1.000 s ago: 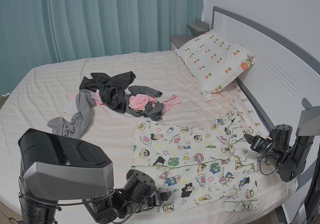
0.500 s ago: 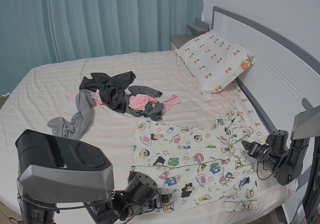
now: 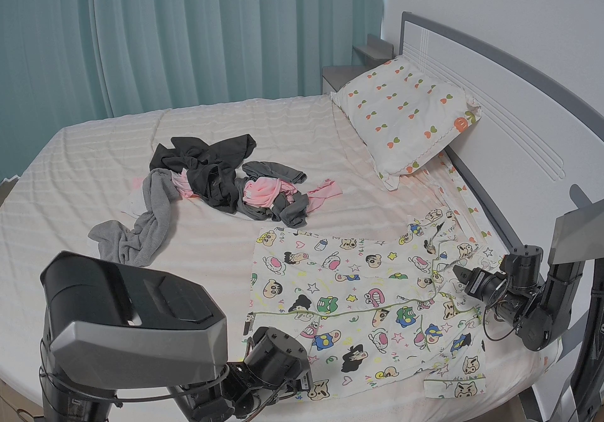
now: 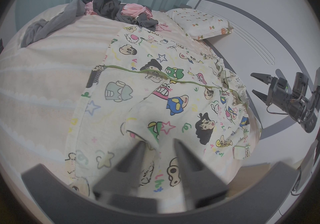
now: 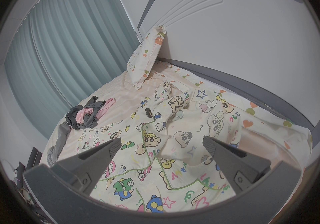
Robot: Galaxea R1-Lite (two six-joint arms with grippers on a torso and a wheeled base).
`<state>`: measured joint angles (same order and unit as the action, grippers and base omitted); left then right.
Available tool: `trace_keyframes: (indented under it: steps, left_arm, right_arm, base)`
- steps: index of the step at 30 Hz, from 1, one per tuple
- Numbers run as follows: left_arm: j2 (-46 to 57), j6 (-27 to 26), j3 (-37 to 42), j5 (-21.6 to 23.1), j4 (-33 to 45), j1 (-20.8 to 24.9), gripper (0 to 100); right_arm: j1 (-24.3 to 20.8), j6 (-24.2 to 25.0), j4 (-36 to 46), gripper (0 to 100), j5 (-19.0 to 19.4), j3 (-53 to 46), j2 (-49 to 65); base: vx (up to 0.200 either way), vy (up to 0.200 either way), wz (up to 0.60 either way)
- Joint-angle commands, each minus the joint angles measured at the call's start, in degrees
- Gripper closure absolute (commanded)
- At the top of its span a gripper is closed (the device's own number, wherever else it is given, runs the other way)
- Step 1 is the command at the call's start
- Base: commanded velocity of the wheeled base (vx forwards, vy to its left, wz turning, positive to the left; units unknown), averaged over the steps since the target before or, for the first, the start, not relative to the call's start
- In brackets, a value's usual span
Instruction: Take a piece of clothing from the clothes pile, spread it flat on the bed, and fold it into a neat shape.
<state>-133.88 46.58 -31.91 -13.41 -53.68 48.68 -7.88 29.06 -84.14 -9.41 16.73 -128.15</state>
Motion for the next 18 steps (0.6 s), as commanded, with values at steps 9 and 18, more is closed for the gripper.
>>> trace_keyframes:
  steps: [9, 18]
  left_arm:
    - [0.8, 0.9, 2.6, -5.4, -0.5, -3.2, 100]
    - [1.7, 0.5, 2.7, -7.1, -3.0, -7.5, 100]
  right_arm:
    - [-0.1, 0.0, 0.0, 0, 0.1, -0.9, 1.8]
    - [-0.2, 0.0, -0.1, 0, 0.1, -1.3, 1.8]
  base:
    - [0.000, 0.000, 0.00]
    - [0.000, 0.000, 0.00]
